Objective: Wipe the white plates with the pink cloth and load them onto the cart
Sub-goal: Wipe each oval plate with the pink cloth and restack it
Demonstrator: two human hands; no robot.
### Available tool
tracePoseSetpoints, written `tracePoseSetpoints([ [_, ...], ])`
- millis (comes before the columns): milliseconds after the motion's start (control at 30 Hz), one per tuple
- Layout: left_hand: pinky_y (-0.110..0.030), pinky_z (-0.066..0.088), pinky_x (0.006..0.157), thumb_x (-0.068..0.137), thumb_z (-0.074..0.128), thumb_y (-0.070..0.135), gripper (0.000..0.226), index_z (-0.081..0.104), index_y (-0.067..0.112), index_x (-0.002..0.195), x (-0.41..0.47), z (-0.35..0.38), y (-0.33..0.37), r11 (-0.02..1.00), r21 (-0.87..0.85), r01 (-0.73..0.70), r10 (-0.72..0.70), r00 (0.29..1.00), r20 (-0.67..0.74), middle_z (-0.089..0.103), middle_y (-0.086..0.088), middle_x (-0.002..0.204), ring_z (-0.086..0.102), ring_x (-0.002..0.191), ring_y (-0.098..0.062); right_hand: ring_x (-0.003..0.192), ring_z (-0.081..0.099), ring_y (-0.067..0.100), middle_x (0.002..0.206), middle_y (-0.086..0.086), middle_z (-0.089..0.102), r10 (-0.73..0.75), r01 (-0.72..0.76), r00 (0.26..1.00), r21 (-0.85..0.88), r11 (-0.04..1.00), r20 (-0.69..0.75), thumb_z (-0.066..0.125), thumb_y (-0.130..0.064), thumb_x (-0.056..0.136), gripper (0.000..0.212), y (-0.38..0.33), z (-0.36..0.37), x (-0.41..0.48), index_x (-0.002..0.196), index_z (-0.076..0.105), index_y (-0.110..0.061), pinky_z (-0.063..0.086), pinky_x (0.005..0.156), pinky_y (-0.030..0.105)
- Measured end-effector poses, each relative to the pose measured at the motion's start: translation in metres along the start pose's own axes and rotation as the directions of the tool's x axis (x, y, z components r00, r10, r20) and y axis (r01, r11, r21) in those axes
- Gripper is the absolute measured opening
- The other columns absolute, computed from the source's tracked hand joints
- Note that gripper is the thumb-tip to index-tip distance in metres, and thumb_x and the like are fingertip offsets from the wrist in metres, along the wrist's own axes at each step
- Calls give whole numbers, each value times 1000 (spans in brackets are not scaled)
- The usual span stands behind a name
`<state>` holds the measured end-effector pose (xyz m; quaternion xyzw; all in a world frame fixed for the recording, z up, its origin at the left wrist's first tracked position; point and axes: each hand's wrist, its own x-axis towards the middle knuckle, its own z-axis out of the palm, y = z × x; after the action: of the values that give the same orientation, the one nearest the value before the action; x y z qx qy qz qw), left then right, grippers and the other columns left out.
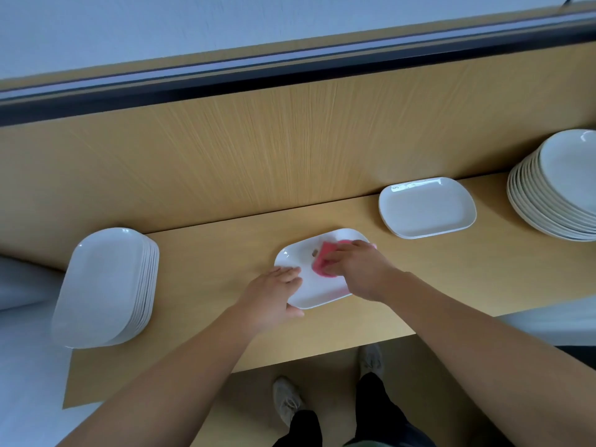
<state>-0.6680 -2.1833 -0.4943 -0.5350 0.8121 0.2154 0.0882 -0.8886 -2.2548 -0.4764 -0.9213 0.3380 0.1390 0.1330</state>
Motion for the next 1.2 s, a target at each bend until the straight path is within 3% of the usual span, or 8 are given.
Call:
tracePoseSetpoints([
  [100,-22,14,116,93,54,51,66,36,22,149,3,0,-2,1000,-12,4,-4,1000,15,13,9,161,11,148,-10,140,30,20,143,-13,47,65,-65,998,-5,998,-15,43,-2,88,57,1,-2,15,136,53,-31,18,114,35],
  [267,-22,-1,117,97,41,54,69,23,16,153,6,5,-3,996,80,-33,30,999,35,7,3,162,7,149,-9,143,24,16,153,-12,33,262,-262,965,8,965,8,42,-11,92,56,8,8,9,144,41,-32,10,116,33],
  [433,-25,-3,118,101,32,51,69,18,9,153,5,8,0,991,124,-41,36,998,48,3,-3,163,4,149,-13,139,30,15,150,-10,34,343,-340,938,-53,939,57,46,-13,85,57,5,12,-4,139,41,-31,22,109,43],
  [567,-29,-3,120,102,27,50,69,11,8,154,4,9,4,987,161,-21,6,996,93,0,-6,163,2,150,-17,129,41,28,147,2,34,366,-346,919,-144,927,148,43,-23,85,55,-5,17,-11,140,35,-26,34,102,48],
  [733,-31,-2,121,102,25,50,69,11,7,154,4,10,6,983,186,-11,-6,996,92,1,-7,163,2,150,-18,124,41,36,142,12,35,359,-331,896,-144,933,260,36,-14,83,52,-17,13,-21,134,35,-22,42,96,51],
  [900,-32,-2,121,102,26,49,68,12,6,153,4,11,8,981,196,-6,-11,996,88,1,-8,163,3,150,-18,107,49,41,142,14,31,412,-411,843,-79,908,346,36,3,77,62,-28,2,-24,133,32,-26,43,69,40],
  [1067,-32,-2,121,102,28,49,68,14,6,153,6,7,6,977,210,-24,4,996,94,2,-9,163,4,150,-18,84,47,34,129,17,37,376,-354,834,-131,926,403,33,7,81,52,-35,-7,-24,124,36,-21,40,54,34],
  [1200,-31,-1,121,101,35,48,69,17,7,153,7,2,5,977,205,-50,26,993,119,3,-7,163,6,150,-17,94,55,30,101,2,49,240,-271,896,32,962,374,34,2,84,34,-26,-1,-27,103,42,-25,55,76,44],
])
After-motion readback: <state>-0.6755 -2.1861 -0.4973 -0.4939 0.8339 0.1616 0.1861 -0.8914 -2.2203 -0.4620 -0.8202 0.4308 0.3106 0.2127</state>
